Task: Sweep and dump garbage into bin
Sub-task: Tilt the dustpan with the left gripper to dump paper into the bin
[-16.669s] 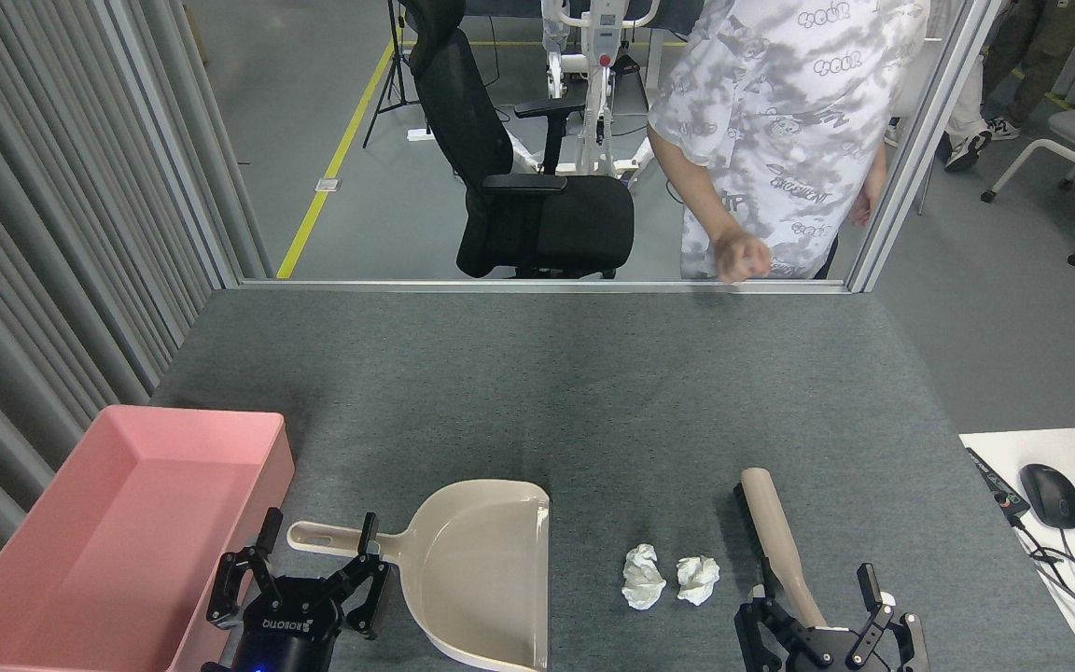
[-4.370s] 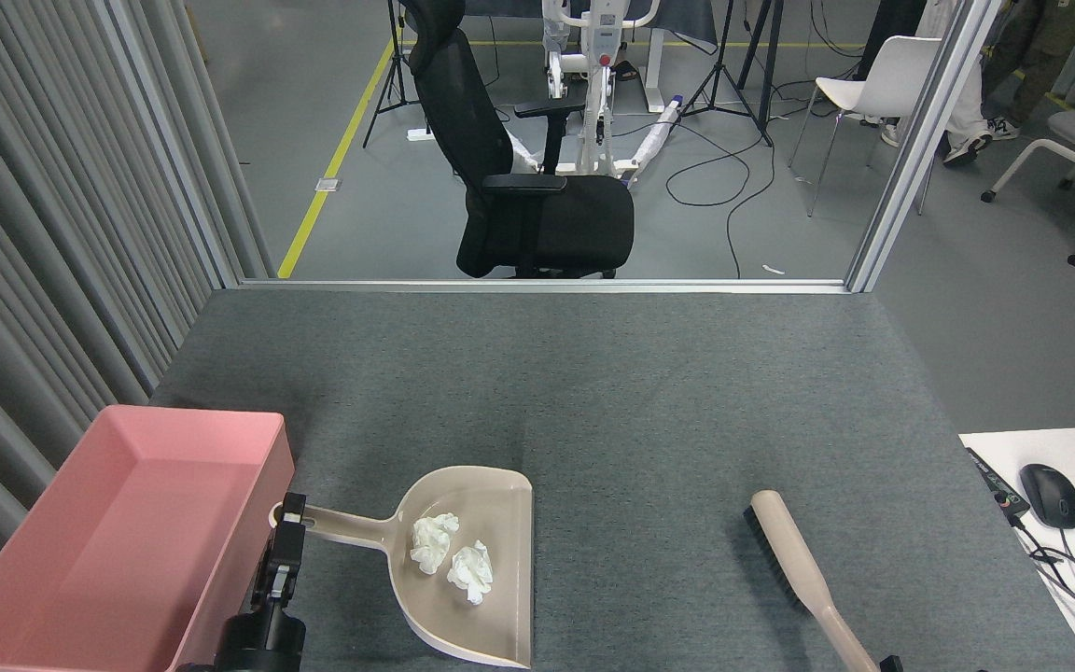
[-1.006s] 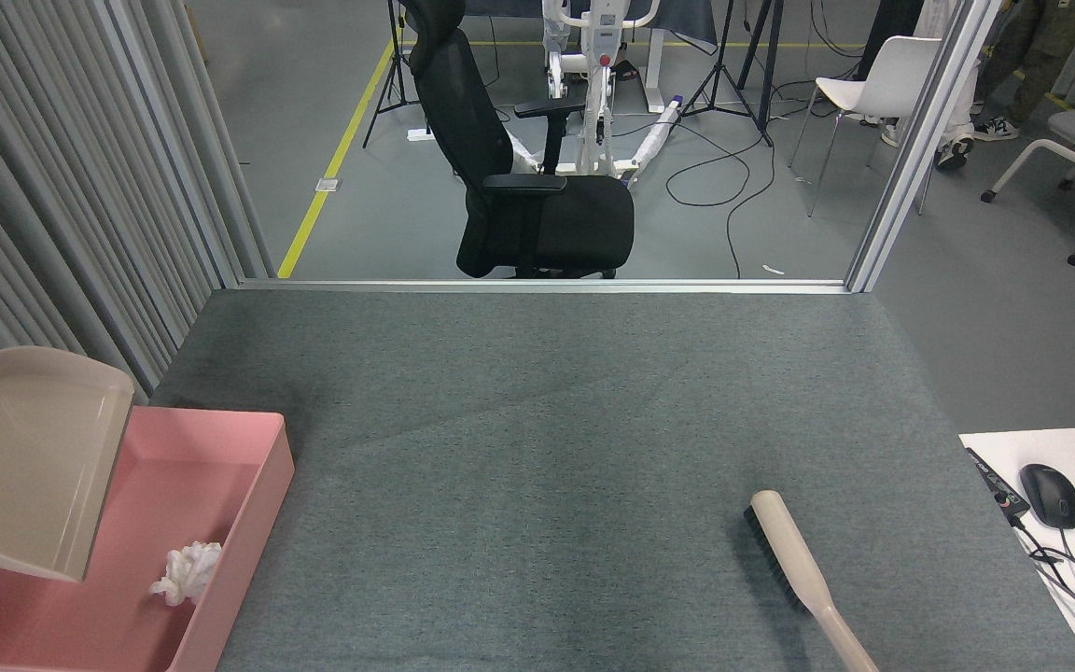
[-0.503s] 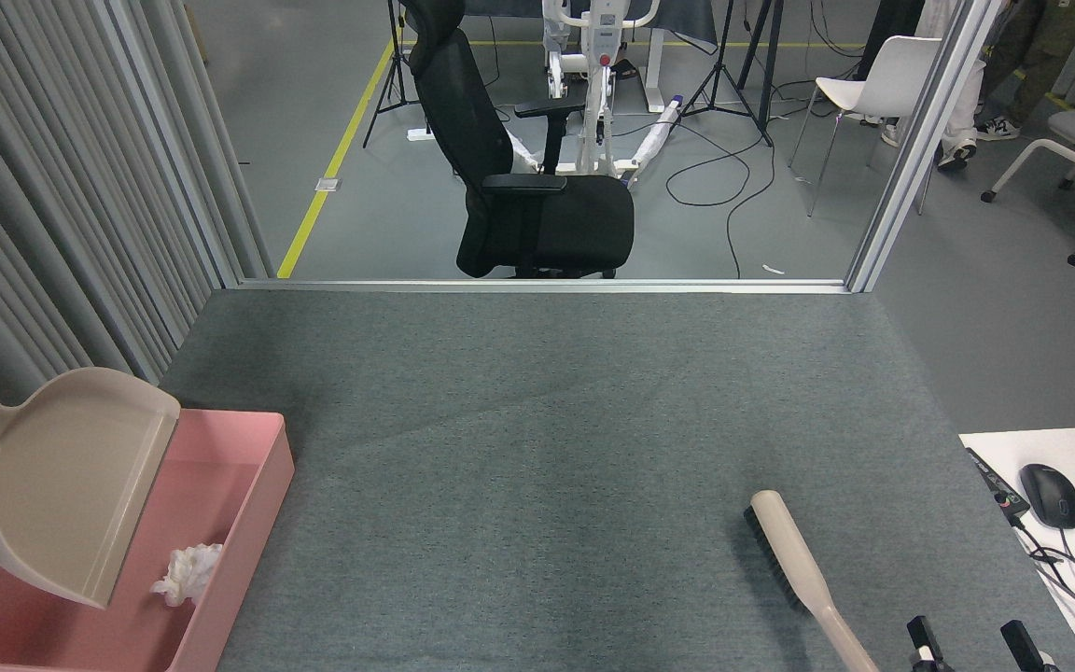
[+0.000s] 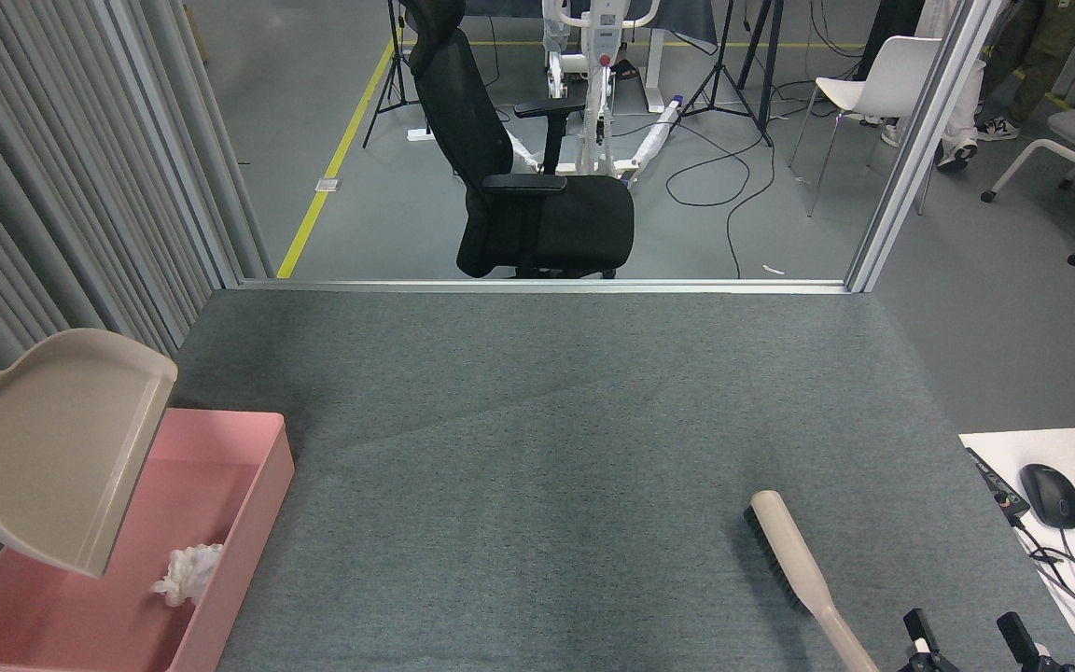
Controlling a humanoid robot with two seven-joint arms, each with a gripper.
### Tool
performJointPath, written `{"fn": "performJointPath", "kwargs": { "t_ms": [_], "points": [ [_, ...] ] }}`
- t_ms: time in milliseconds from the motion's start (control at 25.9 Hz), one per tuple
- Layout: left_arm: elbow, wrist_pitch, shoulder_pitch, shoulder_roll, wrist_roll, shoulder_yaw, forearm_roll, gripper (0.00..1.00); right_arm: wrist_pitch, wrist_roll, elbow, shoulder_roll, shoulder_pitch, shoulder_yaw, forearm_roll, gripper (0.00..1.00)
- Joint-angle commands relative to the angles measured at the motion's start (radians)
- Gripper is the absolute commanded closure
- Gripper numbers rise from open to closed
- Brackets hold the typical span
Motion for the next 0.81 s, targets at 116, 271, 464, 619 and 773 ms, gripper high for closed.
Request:
{"fn": "performJointPath", "kwargs": {
  "t_ms": [116,271,464,619,773],
  "points": [
    [-0.003,0.007,-0.006,0.074,-0.006,-0.003,0.217,0.89,0.0,-0.001,0.004,-0.004,0.001,0.0,0.006,0.02],
    [-0.014,0.016,-0.011,0.078,-0.015,-0.022,0.381,0.89,0.0,-0.001,0.011,0.003,0.002,0.001,0.006,0.02],
    [-0.09,0.056,-0.011,0.069,-0.015,-0.09,0.51,0.88,0.0,-0.001,0.011,0.006,0.001,0.003,0.007,0.02],
    [-0.09,0.065,-0.04,0.02,-0.017,-0.174,0.505,0.87,0.0,-0.001,0.011,0.003,0.001,0.0,0.007,0.02],
    [-0.09,0.07,-0.038,-0.046,-0.017,-0.225,0.505,0.87,0.003,0.001,0.011,0.022,-0.001,0.005,0.018,0.02]
  ]
}}
